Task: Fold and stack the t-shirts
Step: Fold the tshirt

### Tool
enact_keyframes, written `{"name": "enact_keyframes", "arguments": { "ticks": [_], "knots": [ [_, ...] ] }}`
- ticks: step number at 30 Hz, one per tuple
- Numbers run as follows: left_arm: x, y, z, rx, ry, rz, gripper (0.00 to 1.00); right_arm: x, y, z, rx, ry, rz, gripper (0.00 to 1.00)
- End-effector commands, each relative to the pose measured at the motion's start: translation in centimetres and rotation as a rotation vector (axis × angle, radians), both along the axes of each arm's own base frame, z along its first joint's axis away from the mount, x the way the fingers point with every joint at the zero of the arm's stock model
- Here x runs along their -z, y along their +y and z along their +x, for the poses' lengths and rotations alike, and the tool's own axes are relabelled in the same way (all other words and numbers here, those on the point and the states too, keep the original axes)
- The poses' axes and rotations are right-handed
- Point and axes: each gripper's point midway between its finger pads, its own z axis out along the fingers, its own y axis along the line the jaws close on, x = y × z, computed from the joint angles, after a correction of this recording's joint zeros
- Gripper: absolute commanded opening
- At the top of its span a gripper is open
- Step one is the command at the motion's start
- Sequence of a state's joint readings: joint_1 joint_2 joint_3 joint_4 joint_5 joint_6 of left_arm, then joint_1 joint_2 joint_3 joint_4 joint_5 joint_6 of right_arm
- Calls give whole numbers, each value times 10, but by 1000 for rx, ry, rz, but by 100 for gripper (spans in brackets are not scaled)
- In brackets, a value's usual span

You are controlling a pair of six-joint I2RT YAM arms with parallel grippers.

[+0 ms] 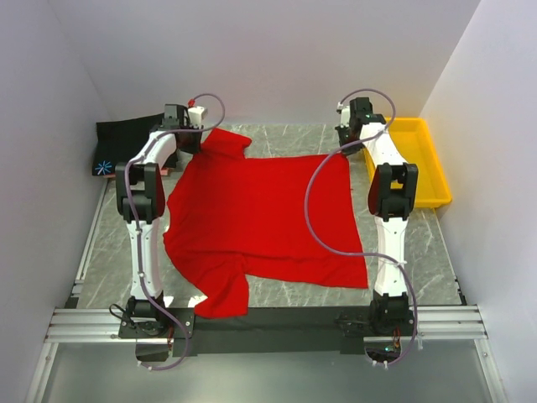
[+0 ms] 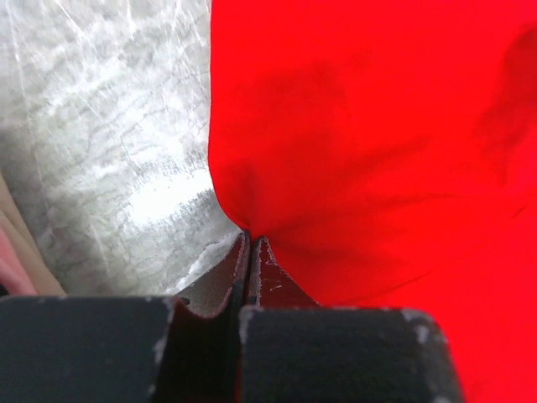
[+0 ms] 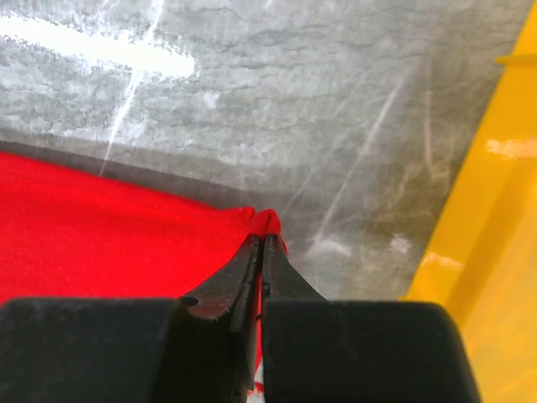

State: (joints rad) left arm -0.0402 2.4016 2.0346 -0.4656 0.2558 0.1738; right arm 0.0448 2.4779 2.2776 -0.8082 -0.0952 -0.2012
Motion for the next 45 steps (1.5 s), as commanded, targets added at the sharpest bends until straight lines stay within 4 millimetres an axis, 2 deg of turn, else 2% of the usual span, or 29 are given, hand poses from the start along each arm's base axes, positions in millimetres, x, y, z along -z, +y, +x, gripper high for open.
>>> {"name": "enact_keyframes", "arguments": {
  "ticks": [1,4,10,15,16,17,18,19,20,22,23,25,26,28,30,37,40,45],
  "knots": [
    [-83,5,15,13,-189,-44,1,-79,-15,17,6,-178,3,0],
    [-93,5,9,29,-201,-49,1,-89,-16,11,-8,-181,4,0],
    [-109,8,-8,57,-218,-33,1,-92,-14,-7,-36,-154,16,0],
    [-105,6,-30,98,-183,-32,1,-91,-7,-24,-69,-111,39,0],
    [-115,5,-35,104,-197,-31,0,-92,-8,-27,-74,-109,36,0],
    [-107,5,-42,111,-176,-33,1,-85,-7,-33,-80,-88,38,0],
    [-108,4,-47,116,-176,-33,1,-93,-6,-36,-86,-101,45,0],
    [-107,5,-56,124,-168,-25,0,-86,-5,-43,-93,-79,47,0],
    [-106,17,-60,109,-161,-21,1,-86,-5,-47,-96,-74,49,0],
    [-110,19,-70,118,-163,-10,1,-89,-4,-54,-104,-74,51,0],
    [-101,20,-78,128,-142,0,1,-82,-5,-61,-104,-51,52,0],
    [-104,22,-87,134,-142,4,1,-82,-5,-69,-111,-41,50,0],
    [-95,23,-94,138,-119,7,1,-75,-5,-76,-113,-19,49,0],
    [-94,24,-102,144,-108,10,1,-75,-7,-81,-117,-19,43,0],
    [-84,24,-114,149,-74,8,1,-70,-7,-88,-126,0,38,0],
    [-45,24,-157,163,33,12,1,-32,-8,-107,-129,100,42,0],
    [-27,26,-169,141,78,11,1,-15,-8,-112,-126,136,41,0],
    [6,32,-176,96,159,25,1,8,-7,-118,-122,187,40,0]
  ]
}}
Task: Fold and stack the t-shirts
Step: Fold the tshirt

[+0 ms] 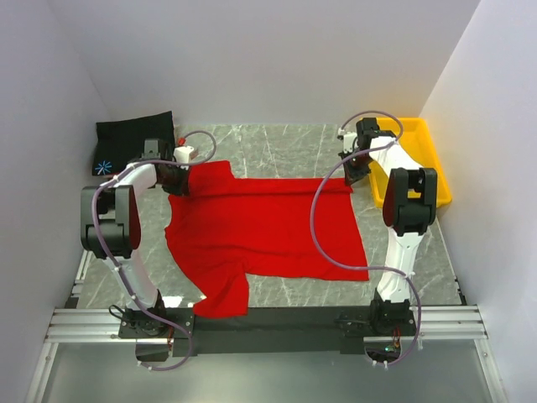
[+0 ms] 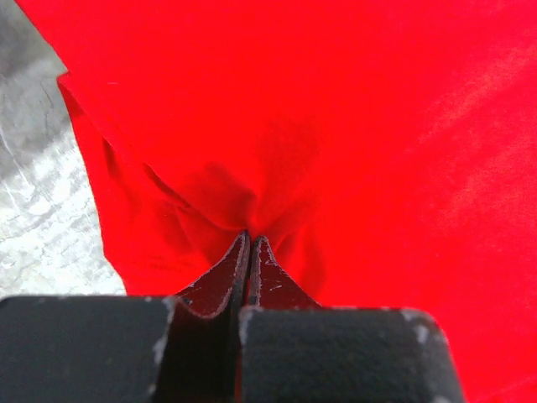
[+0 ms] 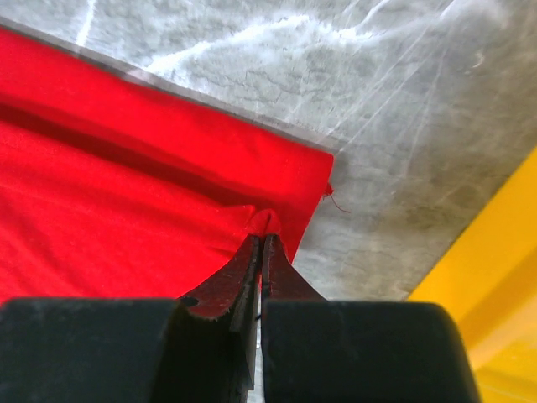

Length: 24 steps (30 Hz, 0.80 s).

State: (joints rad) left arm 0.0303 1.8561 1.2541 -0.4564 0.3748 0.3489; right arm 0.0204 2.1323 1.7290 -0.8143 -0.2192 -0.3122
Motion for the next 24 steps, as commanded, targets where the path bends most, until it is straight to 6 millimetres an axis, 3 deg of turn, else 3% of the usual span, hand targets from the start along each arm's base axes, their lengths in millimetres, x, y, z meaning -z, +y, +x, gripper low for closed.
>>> {"name": "enact_keyframes", "arguments": {
  "ticks": [1,7,16,24],
  "knots": [
    [6,10,5,-45,0,23,1,7,-8,2,4,-5,-24,0],
    [22,9,6,-52,53,16,1,16,-4,0,-15,31,-33,0],
    [28,9,0,-27,83,24,1,20,-10,-5,-30,56,-73,0],
    [-7,6,12,-35,4,3,1,-6,-10,6,-45,-10,-78,0]
  ]
}}
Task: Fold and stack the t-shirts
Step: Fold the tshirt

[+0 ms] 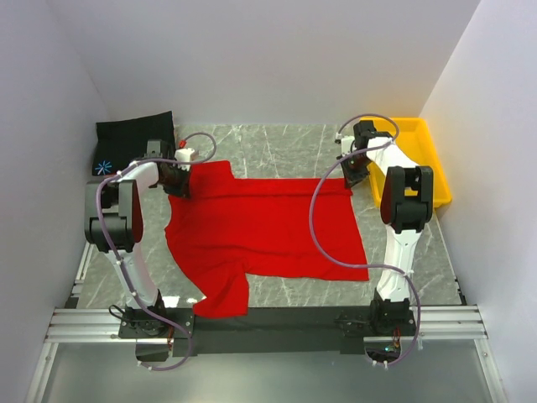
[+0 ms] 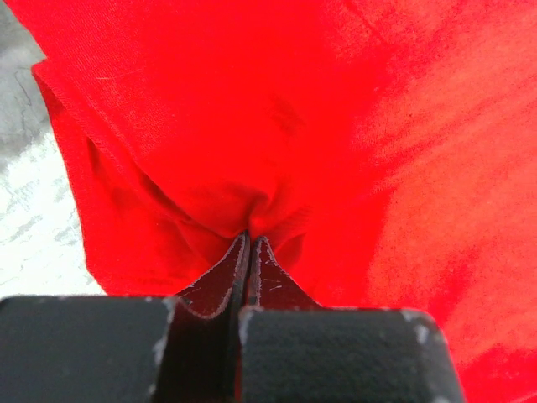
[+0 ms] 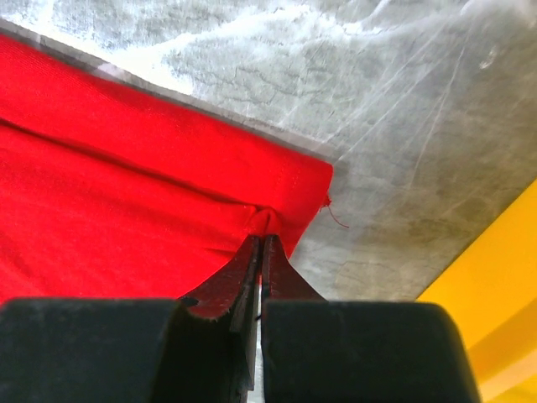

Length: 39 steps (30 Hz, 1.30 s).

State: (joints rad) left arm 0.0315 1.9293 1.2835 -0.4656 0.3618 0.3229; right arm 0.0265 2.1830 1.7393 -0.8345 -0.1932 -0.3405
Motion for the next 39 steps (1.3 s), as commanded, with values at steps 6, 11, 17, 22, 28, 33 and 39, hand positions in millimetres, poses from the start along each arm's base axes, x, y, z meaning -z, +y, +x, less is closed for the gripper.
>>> {"name": "enact_keyframes", "arguments": {
  "ticks": [6,11,17,22,28,33,39],
  "knots": [
    [-36,3,1,27,-69,13,1,-37,-9,5,-60,-82,-54,0],
    [-39,3,1,22,-90,12,1,-35,-6,-2,-73,-74,-38,0],
    [-49,1,2,25,-112,1,1,-40,-5,-3,-75,-88,-34,0],
    [-54,1,-2,21,-133,-2,1,-46,-2,-5,-91,-118,-16,0],
    [-17,5,-15,17,-26,15,1,-12,-5,-18,-112,-28,-47,0],
    [-16,0,-15,48,22,-3,27,-4,-5,-22,-134,13,-62,14],
    [-79,-6,25,85,-149,-36,61,-47,9,-13,-154,-53,14,45]
  ]
}}
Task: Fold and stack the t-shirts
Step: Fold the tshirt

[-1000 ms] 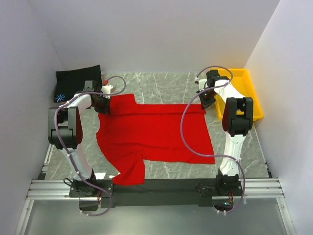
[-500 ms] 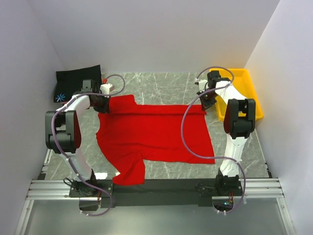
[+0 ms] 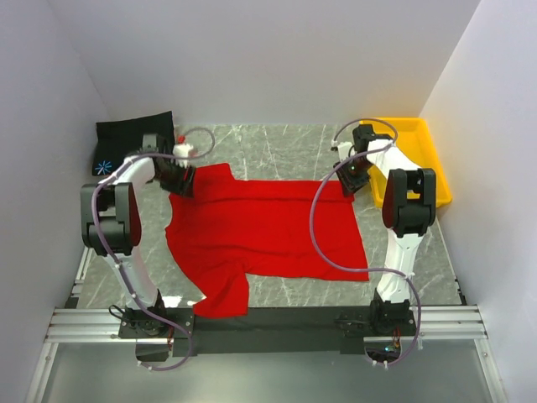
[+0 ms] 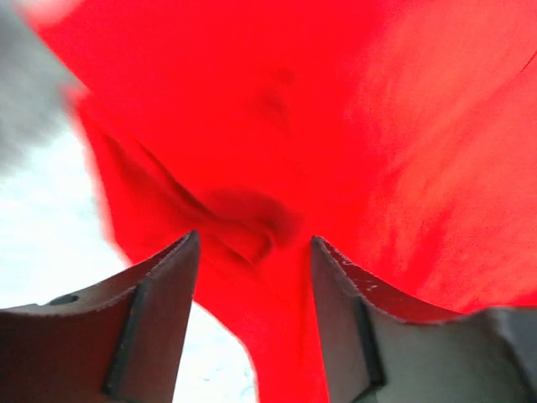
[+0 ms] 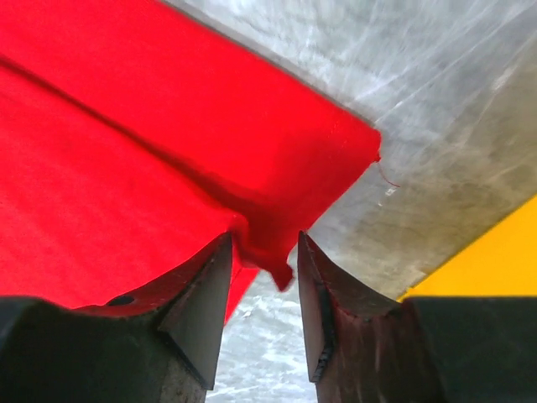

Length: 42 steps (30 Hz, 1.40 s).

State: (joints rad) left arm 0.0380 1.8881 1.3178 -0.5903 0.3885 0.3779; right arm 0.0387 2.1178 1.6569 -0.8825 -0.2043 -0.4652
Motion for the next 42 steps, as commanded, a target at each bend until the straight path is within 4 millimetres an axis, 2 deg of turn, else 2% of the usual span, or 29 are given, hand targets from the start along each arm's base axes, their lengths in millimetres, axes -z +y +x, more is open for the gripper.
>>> {"name": "enact_keyframes", "arguments": {
  "ticks": [1,2,3,4,5,6,7,8,9,10,12,13,14,15,19,23,29,32,34,37,39,40,41,42],
  "knots": [
    [-65,-7,46,27,-186,-43,61,-49,12,18,-25,-97,62,45],
    [-71,-6,62,15,-203,-48,61,-57,17,20,-23,-105,88,45],
    [-71,-7,69,-1,-200,-55,60,-61,18,21,-24,-109,102,45],
    [-71,-7,76,-5,-203,-53,60,-63,21,21,-25,-106,112,45],
    [-79,-6,90,-11,-235,-48,59,-65,23,22,-18,-103,119,45],
    [-70,-5,96,-25,-219,-56,60,-67,24,25,-15,-112,125,45],
    [-69,-8,103,-24,-227,-59,60,-66,24,26,-12,-110,124,45],
    [-77,-9,115,-31,-259,-55,60,-64,23,27,-3,-109,122,45],
    [-65,-12,121,-36,-237,-62,60,-63,23,31,-1,-113,118,43],
    [-64,-15,126,-33,-238,-66,60,-54,23,33,6,-94,106,39],
    [-57,-19,139,-39,-244,-64,61,-54,23,40,25,-90,101,34],
    [-55,-19,143,-41,-250,-69,61,-47,22,43,36,-79,90,30],
    [-48,-36,145,-13,-248,-72,62,-48,23,49,47,-90,92,29],
    [-46,-38,149,-17,-258,-69,62,-45,24,51,53,-87,89,27],
    [-29,-51,152,-2,-245,-62,63,-38,24,55,63,-84,80,25],
    [-3,-62,147,-1,-222,-10,65,-33,23,55,74,-76,74,25],
    [31,-65,141,-18,-168,78,66,-31,22,55,79,-73,73,24],
    [40,-66,139,-21,-152,91,64,-30,22,54,81,-70,72,24],
    [45,-66,137,-24,-132,93,60,-30,22,54,82,-70,70,24],
    [50,-67,130,-13,-96,90,37,-30,21,53,85,-68,70,24],
    [41,-70,129,-3,-112,74,20,-30,22,53,81,-67,71,23],
    [34,-70,130,2,-124,67,15,-31,23,52,84,-66,73,23],
    [21,-71,130,3,-146,60,10,-32,24,52,82,-65,79,23],
    [13,-72,132,10,-164,53,1,-32,24,52,82,-64,82,23]
  ]
}}
